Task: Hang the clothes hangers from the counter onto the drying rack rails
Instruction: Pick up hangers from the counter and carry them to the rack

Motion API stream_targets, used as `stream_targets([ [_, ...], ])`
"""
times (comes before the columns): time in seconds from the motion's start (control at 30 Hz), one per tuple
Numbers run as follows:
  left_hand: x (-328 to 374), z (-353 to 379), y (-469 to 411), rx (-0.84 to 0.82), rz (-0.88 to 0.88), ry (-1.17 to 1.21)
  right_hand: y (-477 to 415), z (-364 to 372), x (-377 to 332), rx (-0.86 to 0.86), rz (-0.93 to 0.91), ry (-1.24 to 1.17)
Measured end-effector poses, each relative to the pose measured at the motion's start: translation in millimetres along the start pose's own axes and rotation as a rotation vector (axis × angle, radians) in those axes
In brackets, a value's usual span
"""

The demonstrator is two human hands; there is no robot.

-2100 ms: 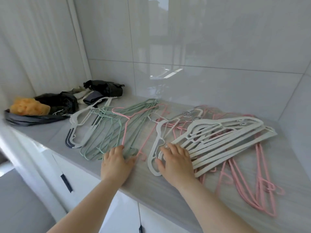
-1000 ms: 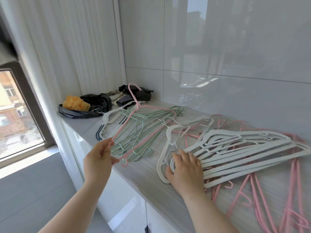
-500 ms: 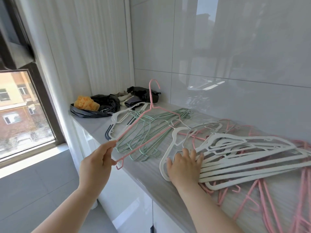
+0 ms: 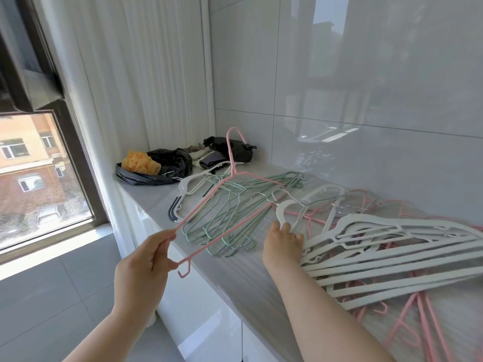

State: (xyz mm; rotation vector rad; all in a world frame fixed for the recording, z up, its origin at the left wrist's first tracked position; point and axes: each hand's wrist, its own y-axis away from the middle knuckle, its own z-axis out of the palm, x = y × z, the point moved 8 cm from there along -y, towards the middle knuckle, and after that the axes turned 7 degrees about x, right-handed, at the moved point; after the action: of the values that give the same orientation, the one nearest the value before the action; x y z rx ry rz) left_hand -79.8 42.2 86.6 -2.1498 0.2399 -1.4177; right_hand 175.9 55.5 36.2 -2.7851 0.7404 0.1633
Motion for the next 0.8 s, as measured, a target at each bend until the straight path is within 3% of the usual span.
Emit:
stream_targets([
  [0.47,-27.1,-1.6,-19.9,0.109,-0.090,0.070,20.0,-23.1,19.7,0.092,-0.020,-0.126],
  [0.63,-21.5,-30.5,-25.2,0.218,-0.108,0.203,29.2,-16.8,19.5,0.036,-0.075,-0.027],
  [0.8,-21.3,-54.7,-21.7,0.220,-0.115,0.267,34.8,-15.5,15.0,0.009,-0.111,0.062],
])
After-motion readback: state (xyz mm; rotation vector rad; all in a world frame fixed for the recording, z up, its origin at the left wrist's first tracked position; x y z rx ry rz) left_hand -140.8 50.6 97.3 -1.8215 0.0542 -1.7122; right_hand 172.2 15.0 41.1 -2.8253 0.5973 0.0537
